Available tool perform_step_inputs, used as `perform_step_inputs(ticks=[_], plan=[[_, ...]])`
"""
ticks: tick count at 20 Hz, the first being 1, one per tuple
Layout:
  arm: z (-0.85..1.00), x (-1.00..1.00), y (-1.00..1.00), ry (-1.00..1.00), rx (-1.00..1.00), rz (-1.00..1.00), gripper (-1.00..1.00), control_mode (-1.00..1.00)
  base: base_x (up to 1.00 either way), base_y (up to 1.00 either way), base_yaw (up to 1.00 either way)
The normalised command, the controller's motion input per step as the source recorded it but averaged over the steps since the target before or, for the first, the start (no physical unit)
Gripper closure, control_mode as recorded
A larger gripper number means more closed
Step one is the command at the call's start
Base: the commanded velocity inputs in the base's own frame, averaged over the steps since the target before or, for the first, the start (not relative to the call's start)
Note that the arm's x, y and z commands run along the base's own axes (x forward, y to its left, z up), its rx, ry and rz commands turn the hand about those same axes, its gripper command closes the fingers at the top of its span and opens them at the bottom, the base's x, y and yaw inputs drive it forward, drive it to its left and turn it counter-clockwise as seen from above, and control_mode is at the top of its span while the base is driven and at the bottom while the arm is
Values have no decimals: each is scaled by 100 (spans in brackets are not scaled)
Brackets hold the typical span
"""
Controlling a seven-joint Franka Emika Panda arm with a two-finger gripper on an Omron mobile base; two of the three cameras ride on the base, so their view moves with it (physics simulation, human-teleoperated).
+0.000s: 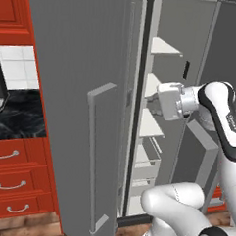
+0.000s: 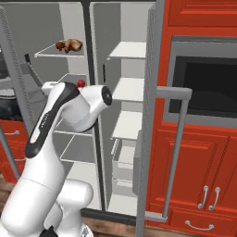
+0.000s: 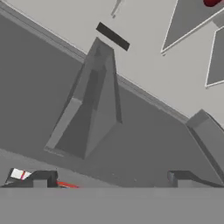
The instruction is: Gather the bell pepper and tomato from the fridge and place them on a tray on the dining counter. Then gather the chicken drumsticks from the fridge and place them on the other tray.
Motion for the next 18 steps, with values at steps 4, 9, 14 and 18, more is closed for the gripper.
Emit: perform_step_inputs(ticks=[4,9,14,18], plan=[[-19,57,31,11,7,0,-100,-100,0,0,0],[-19,30,44,7,5,1,-100,-100,0,0,0],[-5,-10,62,0,0,5,-100,-100,0,0,0],[-2,-45,69,0,0,11,-100,-100,0,0,0]])
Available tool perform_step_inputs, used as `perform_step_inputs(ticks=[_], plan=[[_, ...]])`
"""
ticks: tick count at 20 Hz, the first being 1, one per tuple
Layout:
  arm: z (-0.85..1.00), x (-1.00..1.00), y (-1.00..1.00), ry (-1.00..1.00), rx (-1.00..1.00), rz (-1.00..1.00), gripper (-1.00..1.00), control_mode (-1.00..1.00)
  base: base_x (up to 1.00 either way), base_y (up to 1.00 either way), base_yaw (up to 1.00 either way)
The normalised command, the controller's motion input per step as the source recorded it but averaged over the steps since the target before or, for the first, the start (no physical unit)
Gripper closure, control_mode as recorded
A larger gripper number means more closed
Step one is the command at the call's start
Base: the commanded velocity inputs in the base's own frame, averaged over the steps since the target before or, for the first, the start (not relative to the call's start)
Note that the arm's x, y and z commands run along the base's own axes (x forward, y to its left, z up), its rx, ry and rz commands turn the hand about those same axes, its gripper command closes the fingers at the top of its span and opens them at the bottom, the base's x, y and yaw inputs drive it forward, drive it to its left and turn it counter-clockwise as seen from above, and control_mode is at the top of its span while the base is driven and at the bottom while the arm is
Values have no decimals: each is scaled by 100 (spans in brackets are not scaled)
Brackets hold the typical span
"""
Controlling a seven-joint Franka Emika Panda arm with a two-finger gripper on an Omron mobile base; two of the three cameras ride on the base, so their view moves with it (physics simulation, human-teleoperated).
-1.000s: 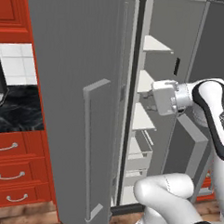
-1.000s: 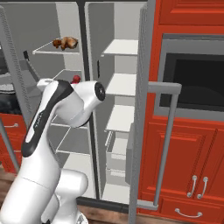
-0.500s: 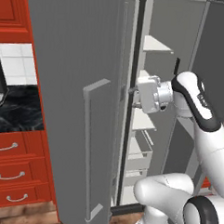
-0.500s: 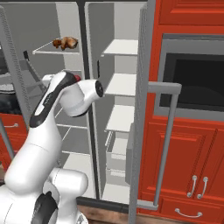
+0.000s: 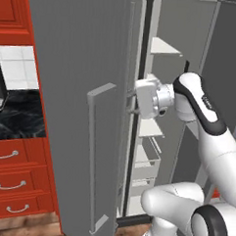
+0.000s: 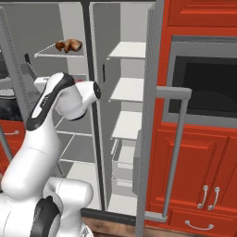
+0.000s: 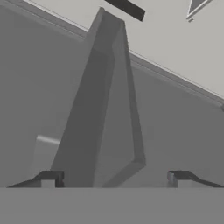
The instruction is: Gather the bell pepper and tomato from the fridge and place them on a tray on the dining counter. Then gather the chicken drumsticks from the fridge and place them on the other tray.
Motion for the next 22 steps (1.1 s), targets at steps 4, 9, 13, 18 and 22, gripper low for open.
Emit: perform_step_inputs(ticks=[4,9,13,18,22], plan=[[-7,-57,70,0,0,13,-100,-100,0,0,0],[-11,-65,73,0,0,14,-100,-100,0,0,0],[-13,-61,71,0,0,15,-100,-100,0,0,0],[-16,-54,69,1,0,22,-100,-100,0,0,0],[5,9,35,25,0,39,-100,-100,0,0,0]])
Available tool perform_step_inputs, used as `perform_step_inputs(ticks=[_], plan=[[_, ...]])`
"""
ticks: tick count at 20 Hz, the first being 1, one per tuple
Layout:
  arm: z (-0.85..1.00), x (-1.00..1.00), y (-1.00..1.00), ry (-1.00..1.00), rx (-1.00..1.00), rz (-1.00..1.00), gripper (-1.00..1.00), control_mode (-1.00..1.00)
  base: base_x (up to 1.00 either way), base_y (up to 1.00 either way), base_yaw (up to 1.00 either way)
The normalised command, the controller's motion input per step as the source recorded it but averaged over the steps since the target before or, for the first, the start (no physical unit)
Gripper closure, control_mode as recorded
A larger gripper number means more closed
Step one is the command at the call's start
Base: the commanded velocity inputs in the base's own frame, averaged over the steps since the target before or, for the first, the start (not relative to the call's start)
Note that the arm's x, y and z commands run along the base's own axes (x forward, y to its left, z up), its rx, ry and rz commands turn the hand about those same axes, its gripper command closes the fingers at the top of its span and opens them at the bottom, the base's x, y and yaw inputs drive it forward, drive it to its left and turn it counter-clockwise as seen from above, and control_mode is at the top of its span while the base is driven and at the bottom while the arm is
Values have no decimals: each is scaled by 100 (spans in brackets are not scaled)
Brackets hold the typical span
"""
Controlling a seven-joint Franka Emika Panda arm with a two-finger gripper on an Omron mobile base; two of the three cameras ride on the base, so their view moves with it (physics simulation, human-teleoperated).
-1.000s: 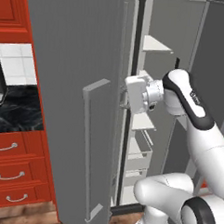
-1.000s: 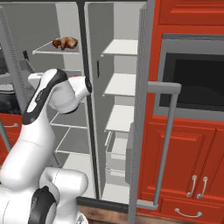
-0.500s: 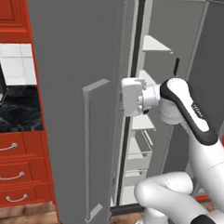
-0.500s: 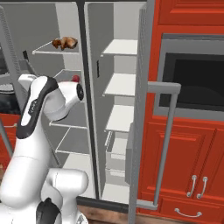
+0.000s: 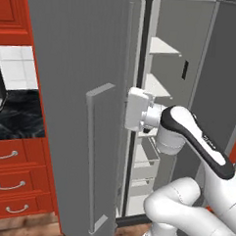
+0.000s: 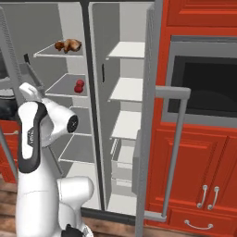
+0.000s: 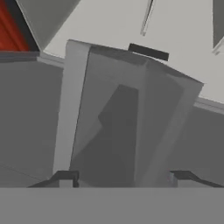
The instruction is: Gather the bell pepper and tomato from the fridge and place them on a tray on the dining counter. Then gather the chicken drumsticks from the fridge and place them on the other tray.
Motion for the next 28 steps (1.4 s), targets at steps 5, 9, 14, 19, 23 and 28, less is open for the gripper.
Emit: perform_step_inputs(ticks=[5,9,14,19,23,28], plan=[[20,25,14,37,1,47,-100,-100,0,0,0],[39,15,30,37,0,44,-100,-100,0,0,0],[44,3,41,37,-2,44,-100,-100,0,0,0],[18,-22,66,26,-7,45,-100,-100,0,0,0],[-2,-5,48,13,-7,16,-100,-100,0,0,0],[-2,6,2,4,0,1,-100,-100,0,0,0]])
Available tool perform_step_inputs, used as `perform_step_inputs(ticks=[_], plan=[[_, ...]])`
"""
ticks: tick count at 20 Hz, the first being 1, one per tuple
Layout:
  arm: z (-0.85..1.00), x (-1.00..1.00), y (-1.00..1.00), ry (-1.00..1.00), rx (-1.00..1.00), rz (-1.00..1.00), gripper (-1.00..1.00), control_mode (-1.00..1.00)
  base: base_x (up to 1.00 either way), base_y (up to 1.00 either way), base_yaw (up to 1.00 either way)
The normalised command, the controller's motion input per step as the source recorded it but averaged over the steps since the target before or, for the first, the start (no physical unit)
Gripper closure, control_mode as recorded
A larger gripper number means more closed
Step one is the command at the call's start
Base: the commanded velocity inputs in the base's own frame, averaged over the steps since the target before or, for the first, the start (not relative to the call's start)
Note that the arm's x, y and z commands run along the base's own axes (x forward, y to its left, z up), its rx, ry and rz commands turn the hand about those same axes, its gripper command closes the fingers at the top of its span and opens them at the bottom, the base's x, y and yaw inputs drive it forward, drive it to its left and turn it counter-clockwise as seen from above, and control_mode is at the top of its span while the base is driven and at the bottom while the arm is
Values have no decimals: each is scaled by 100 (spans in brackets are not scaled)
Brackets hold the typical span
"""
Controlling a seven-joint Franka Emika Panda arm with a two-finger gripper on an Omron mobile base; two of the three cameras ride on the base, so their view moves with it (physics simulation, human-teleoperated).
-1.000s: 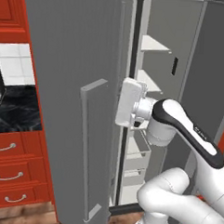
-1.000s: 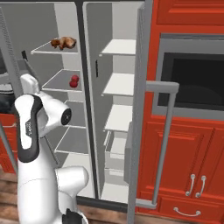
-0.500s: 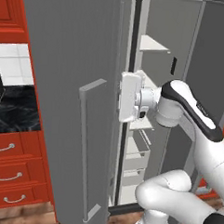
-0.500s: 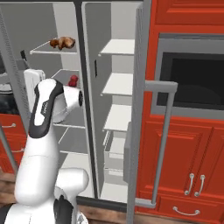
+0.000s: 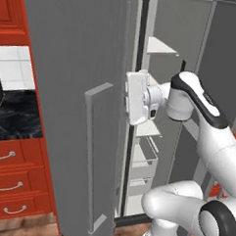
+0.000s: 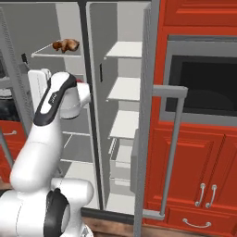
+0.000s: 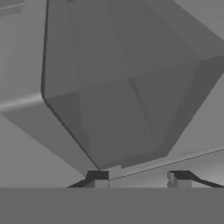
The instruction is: Gather the bell pepper and tomato from the fridge and place them on a tray on the dining counter. Then gather the chicken drumsticks from the fridge and place them on the other tray.
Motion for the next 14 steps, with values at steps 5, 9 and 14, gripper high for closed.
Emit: perform_step_inputs(ticks=[5,9,14], plan=[[0,1,2,1,0,12,-100,-100,0,0,0],[0,0,0,0,0,0,-100,100,-11,32,32],[0,0,0,0,0,0,-100,100,-11,44,27]])
